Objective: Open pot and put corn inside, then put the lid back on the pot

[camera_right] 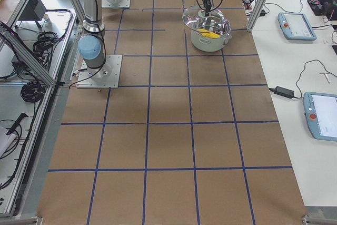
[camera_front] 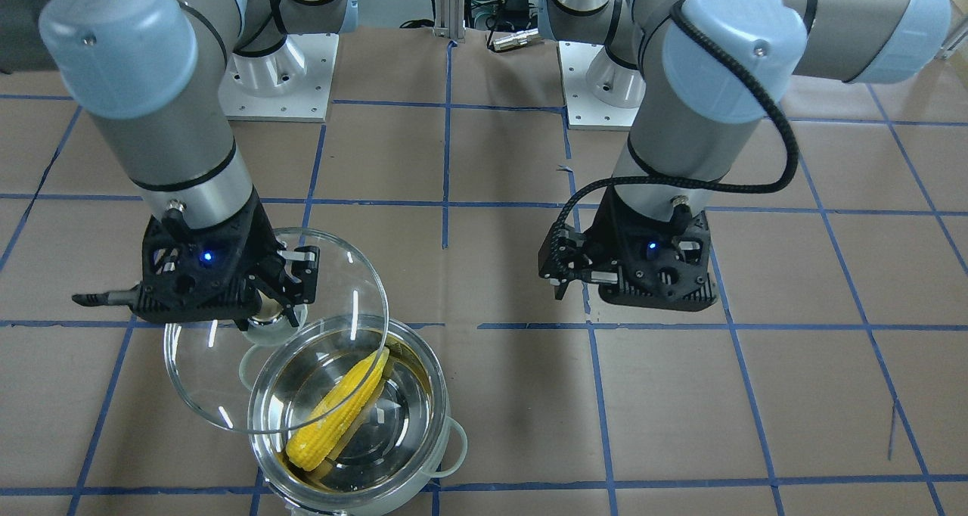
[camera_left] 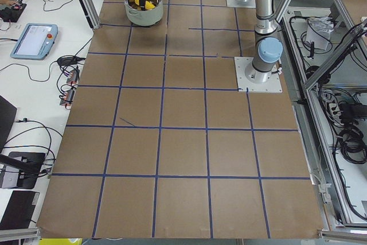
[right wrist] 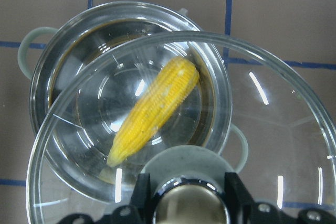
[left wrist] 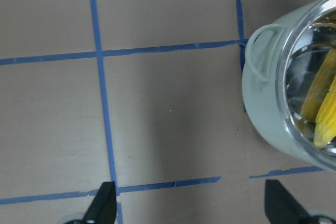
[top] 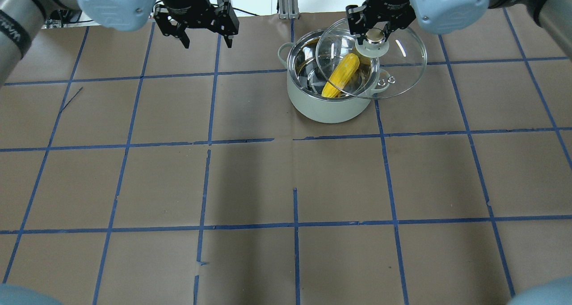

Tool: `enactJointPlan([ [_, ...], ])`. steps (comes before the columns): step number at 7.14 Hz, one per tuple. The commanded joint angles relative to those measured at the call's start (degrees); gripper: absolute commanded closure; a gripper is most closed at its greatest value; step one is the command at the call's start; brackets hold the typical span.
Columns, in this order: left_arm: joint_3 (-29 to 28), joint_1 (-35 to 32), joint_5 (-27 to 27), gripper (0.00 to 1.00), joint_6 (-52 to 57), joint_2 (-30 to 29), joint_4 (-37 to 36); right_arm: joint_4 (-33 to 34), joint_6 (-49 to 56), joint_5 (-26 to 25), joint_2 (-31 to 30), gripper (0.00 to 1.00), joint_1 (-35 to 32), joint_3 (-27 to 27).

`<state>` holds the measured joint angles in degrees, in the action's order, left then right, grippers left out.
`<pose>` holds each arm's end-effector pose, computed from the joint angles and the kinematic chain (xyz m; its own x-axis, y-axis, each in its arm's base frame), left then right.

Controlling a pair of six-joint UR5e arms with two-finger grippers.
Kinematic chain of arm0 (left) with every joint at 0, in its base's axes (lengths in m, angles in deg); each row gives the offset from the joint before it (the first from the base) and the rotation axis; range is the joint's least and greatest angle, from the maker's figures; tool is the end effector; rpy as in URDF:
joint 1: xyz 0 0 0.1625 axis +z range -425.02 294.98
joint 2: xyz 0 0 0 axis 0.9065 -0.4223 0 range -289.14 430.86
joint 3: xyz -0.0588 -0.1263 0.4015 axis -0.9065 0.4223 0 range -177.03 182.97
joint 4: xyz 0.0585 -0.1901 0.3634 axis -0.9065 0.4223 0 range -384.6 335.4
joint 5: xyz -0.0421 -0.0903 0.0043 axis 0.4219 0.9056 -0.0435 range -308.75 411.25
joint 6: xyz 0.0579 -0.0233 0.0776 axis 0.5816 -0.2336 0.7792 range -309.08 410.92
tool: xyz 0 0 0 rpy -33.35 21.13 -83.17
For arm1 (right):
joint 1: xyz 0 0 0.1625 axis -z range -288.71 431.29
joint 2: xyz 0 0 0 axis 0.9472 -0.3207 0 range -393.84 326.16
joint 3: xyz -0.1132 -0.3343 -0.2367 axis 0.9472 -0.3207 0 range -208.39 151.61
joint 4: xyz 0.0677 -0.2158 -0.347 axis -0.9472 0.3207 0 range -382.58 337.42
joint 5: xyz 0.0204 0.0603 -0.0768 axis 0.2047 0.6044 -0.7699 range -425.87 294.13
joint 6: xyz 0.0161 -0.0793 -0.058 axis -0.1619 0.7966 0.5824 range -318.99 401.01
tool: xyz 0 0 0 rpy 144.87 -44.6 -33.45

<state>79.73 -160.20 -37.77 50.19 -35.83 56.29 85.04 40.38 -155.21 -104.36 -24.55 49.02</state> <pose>-0.1907 -0.6080 0.4567 -0.9967 0.0793 0.0182 0.0772 0.9922 -0.0983 0.1997 -0.6306 0.4368 -0.9956 -0.0932 -0.0132 -0.0892 0.9785 -0.1860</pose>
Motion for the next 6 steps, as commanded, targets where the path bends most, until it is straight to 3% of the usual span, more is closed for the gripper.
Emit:
enactJointPlan([
  [1,7.6,2.7,-0.6,0.00,3.3,7.3,0.1,0.3,-0.2,-0.5,8.1,0.80,-2.9,-6.8],
  [3,8.2,5.3,-0.6,0.00,5.3,9.1,3.9,3.1,-0.5,-0.7,12.9,0.80,-3.3,-10.4],
  [6,7.7,6.3,-0.1,0.00,3.6,11.0,6.3,6.4,-0.5,-0.8,14.8,0.80,-3.4,-10.4],
])
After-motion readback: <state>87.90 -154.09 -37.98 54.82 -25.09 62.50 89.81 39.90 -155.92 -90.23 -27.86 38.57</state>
